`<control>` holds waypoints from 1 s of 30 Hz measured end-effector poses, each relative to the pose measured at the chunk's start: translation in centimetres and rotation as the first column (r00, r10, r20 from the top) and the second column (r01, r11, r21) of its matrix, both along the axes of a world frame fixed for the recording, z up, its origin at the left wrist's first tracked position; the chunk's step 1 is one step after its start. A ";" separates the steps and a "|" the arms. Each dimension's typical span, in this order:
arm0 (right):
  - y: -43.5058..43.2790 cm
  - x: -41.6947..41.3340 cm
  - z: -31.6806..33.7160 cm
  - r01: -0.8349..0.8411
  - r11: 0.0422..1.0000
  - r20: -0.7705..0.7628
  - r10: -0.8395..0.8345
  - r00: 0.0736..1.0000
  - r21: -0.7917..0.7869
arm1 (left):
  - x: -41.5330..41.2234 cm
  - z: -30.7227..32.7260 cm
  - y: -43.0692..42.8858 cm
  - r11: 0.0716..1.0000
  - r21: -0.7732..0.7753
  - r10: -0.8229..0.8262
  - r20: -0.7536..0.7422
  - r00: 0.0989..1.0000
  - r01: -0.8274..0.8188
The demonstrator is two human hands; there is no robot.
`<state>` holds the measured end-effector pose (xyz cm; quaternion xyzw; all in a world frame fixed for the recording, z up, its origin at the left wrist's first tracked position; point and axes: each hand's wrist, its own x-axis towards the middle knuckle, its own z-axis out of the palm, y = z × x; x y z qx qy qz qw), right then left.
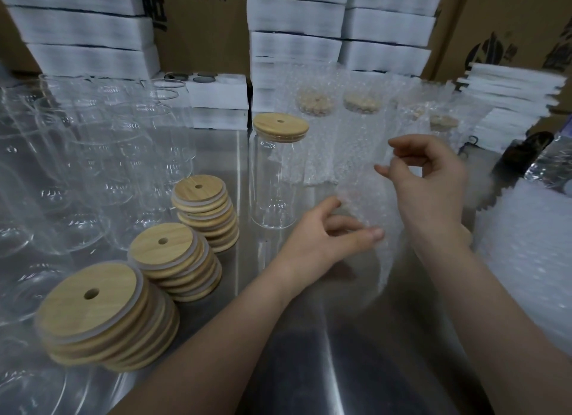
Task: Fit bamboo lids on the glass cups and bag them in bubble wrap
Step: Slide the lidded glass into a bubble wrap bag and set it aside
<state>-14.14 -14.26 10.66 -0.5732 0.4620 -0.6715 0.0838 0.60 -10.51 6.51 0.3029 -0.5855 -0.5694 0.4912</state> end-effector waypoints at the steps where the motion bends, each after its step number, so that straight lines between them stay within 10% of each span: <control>1: -0.1 0.0 -0.1 0.002 1.000 -0.013 -0.002 1.000 0.004 | 0.1 0.1 -0.1 1.000 0.004 -0.006 -0.021 1.000 0.006; 15: 0.6 0.9 -0.4 -0.120 0.987 -0.151 0.136 0.979 0.108 | 0.3 -0.5 -1.5 0.985 0.044 0.171 -0.095 0.981 -0.168; 30: 0.9 0.6 -0.9 -0.256 0.775 -0.360 0.523 0.772 0.578 | 0.4 -0.5 -1.7 0.960 0.147 0.261 -0.141 0.955 -0.240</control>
